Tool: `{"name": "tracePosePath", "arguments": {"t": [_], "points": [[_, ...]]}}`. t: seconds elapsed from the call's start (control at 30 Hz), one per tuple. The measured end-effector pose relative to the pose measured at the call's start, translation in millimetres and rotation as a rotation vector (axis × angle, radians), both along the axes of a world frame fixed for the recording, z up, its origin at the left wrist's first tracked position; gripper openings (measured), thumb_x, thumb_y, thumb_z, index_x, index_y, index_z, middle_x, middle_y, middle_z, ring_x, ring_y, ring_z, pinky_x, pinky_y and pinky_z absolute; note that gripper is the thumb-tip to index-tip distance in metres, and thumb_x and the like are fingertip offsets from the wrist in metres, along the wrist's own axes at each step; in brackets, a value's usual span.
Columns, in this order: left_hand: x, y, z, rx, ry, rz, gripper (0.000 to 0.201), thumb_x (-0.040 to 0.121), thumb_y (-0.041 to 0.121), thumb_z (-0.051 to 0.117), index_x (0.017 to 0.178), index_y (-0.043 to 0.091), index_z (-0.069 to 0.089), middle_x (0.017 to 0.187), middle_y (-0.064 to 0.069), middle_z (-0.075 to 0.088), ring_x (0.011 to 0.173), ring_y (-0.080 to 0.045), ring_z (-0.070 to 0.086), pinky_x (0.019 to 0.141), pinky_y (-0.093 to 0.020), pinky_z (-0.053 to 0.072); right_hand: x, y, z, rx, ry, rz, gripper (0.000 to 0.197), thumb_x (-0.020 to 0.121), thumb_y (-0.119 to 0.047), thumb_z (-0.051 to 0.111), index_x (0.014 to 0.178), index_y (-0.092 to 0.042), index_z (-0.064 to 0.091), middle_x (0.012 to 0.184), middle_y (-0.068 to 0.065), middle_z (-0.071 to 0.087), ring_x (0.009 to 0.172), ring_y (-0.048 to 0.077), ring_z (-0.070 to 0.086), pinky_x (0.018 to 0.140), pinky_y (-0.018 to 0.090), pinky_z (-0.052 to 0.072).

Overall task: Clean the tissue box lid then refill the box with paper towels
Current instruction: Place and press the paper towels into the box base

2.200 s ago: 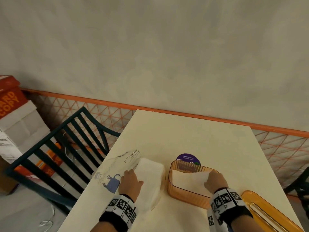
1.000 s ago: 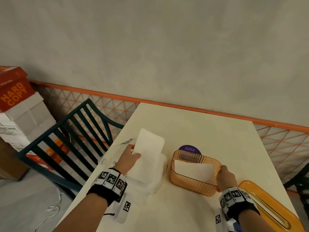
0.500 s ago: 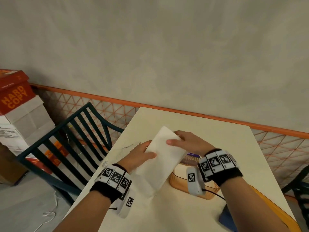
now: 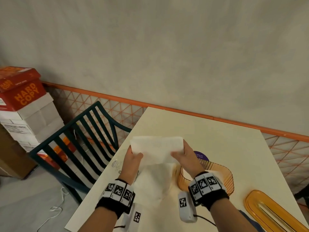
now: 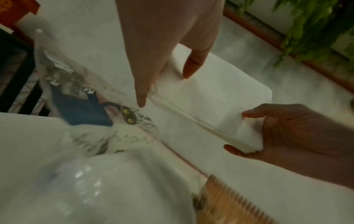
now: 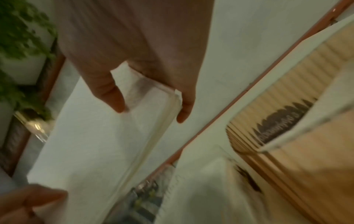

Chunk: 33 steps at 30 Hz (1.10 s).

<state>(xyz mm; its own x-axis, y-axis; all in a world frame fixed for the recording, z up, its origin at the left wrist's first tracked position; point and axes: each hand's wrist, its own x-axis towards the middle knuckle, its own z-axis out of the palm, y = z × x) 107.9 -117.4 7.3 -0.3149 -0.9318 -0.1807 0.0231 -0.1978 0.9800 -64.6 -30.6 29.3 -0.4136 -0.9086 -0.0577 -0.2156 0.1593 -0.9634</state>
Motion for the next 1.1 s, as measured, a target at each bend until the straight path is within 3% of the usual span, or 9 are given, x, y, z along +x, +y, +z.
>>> {"name": "tracePosePath", "arguments": {"t": [0.07,0.17,0.27,0.47,0.57,0.67,0.9,1.03,1.1], "points": [[1,2,-14,-0.043,-0.208,0.002,0.05,0.077,0.009,0.048,0.125,0.022,0.047,0.112,0.0,0.062,0.107,-0.024,0.058,0.094,-0.042,0.048,4,2,-20,0.073,0.022,-0.051,0.038,0.081,0.0,0.058,0.115,-0.015,0.048,0.103,0.003,0.064,0.096,0.022,0.062,0.083,0.034,0.054],[-1,11,-37,-0.046,-0.491,-0.052,0.056,0.088,0.011,0.048,0.142,0.016,0.033,0.128,-0.011,0.055,0.117,-0.03,0.053,0.101,-0.039,0.044,14,6,-42,0.161,0.111,-0.051,0.032,0.079,0.007,0.051,0.103,-0.013,0.044,0.09,0.001,0.054,0.087,0.023,0.052,0.065,0.022,0.043],[-4,17,-44,-0.072,-0.472,-0.071,0.054,0.092,0.0,0.042,0.143,0.007,0.03,0.13,-0.018,0.053,0.115,-0.032,0.054,0.091,-0.029,0.044,19,6,-53,0.225,0.13,-0.079,0.034,0.083,0.005,0.047,0.114,-0.009,0.042,0.099,0.009,0.055,0.087,0.025,0.053,0.06,0.021,0.041],[-13,20,-9,-0.194,-0.451,-0.04,0.048,0.094,0.008,0.045,0.141,0.012,0.032,0.13,-0.009,0.053,0.12,-0.029,0.051,0.089,-0.024,0.035,5,10,-24,0.131,0.104,-0.181,0.039,0.088,0.001,0.05,0.125,-0.007,0.041,0.104,0.003,0.053,0.094,0.018,0.05,0.077,0.025,0.04],[-39,12,12,-0.244,-0.235,-0.098,0.045,0.093,0.007,0.048,0.135,0.013,0.032,0.121,-0.012,0.058,0.11,-0.028,0.057,0.088,-0.029,0.045,-24,18,-3,0.062,0.04,-0.317,0.045,0.09,-0.008,0.055,0.131,-0.012,0.038,0.11,0.003,0.055,0.095,0.018,0.053,0.078,0.027,0.044],[-83,9,17,-0.233,-0.228,-0.226,0.052,0.093,0.006,0.05,0.138,0.019,0.026,0.116,-0.014,0.06,0.1,-0.025,0.06,0.081,-0.029,0.047,-64,34,1,0.127,0.048,-0.446,0.057,0.088,-0.011,0.06,0.137,-0.015,0.032,0.122,0.012,0.055,0.104,0.028,0.054,0.093,0.04,0.044],[-151,39,-26,-0.341,-0.564,-0.531,0.066,0.092,0.001,0.045,0.147,0.022,0.016,0.123,-0.018,0.057,0.107,-0.029,0.059,0.086,-0.031,0.048,-103,74,-32,0.517,0.206,-0.506,0.062,0.089,-0.004,0.053,0.143,-0.011,0.024,0.132,0.026,0.05,0.12,0.038,0.05,0.097,0.039,0.042],[-165,53,-45,-0.689,-0.896,-0.602,0.057,0.088,-0.008,0.041,0.14,0.015,0.033,0.138,-0.01,0.037,0.119,-0.026,0.047,0.095,-0.033,0.047,-102,77,-47,0.668,0.409,-0.335,0.063,0.089,-0.001,0.047,0.145,-0.014,0.021,0.132,0.019,0.049,0.12,0.032,0.05,0.096,0.035,0.044],[-173,60,-50,-0.903,-0.959,-0.595,0.047,0.088,-0.008,0.042,0.13,0.011,0.046,0.139,-0.008,0.036,0.122,-0.025,0.041,0.098,-0.031,0.044,-99,77,-49,0.628,0.592,-0.311,0.057,0.088,0.004,0.043,0.14,-0.015,0.032,0.13,0.014,0.045,0.118,0.029,0.049,0.096,0.034,0.045]]}}
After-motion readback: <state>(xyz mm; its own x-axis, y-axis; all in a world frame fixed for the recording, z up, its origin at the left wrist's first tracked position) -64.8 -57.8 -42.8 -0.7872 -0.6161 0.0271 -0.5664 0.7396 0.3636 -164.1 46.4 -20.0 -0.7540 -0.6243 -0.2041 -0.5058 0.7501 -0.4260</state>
